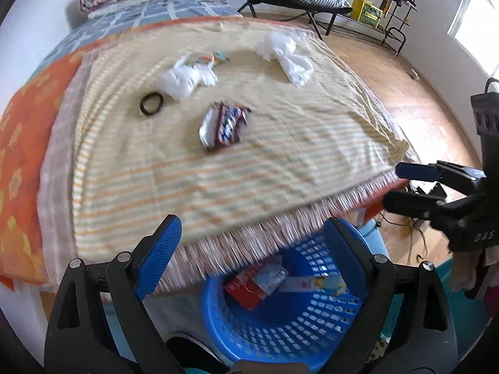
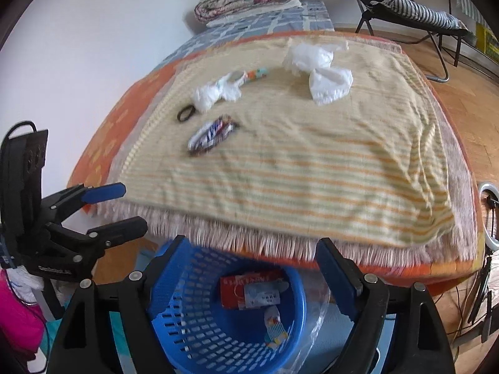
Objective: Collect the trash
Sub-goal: 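Close the left tool on the chocolate bar while the right tool grasps the white plastic bag, then lift the chocolate bar and white bag and carry both over the blue basket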
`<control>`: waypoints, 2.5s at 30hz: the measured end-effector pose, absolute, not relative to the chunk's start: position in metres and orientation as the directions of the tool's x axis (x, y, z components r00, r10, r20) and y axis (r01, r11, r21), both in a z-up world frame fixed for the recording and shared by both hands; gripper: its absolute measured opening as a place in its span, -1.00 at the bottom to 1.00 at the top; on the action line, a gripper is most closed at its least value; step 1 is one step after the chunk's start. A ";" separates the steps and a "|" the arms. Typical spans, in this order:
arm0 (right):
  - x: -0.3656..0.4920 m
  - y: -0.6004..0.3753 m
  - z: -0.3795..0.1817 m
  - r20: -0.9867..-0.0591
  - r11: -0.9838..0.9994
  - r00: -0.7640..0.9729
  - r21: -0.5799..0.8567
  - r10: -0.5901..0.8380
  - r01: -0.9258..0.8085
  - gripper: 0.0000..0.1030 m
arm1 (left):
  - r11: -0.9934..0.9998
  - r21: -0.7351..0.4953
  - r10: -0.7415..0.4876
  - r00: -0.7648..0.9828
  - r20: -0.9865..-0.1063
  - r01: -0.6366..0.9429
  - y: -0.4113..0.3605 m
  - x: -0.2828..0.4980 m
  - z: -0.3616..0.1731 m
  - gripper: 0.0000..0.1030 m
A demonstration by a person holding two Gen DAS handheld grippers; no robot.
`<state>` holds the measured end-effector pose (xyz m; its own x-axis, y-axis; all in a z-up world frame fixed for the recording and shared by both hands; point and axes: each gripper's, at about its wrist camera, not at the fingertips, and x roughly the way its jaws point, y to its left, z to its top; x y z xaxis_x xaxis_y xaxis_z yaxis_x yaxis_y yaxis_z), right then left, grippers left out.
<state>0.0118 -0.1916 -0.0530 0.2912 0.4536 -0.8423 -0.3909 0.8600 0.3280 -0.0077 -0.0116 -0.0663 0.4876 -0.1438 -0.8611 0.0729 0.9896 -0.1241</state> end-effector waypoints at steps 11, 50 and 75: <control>0.087 -0.191 -0.033 -0.809 0.868 0.364 0.326 0.461 -0.374 0.65 | 0.978 -0.207 -0.188 0.469 -0.863 0.012 0.002 0.045 -0.074 0.82; 0.286 -0.165 -0.097 -0.832 0.938 0.436 0.333 0.342 -0.098 0.81 | 0.994 -0.105 -0.109 0.368 -0.923 0.032 -0.006 0.124 -0.120 0.33; 0.264 -0.157 -0.089 -0.820 0.917 0.413 0.325 0.396 -0.233 0.05 | 0.993 -0.117 -0.096 0.387 -0.917 -0.030 0.020 0.119 -0.111 -0.24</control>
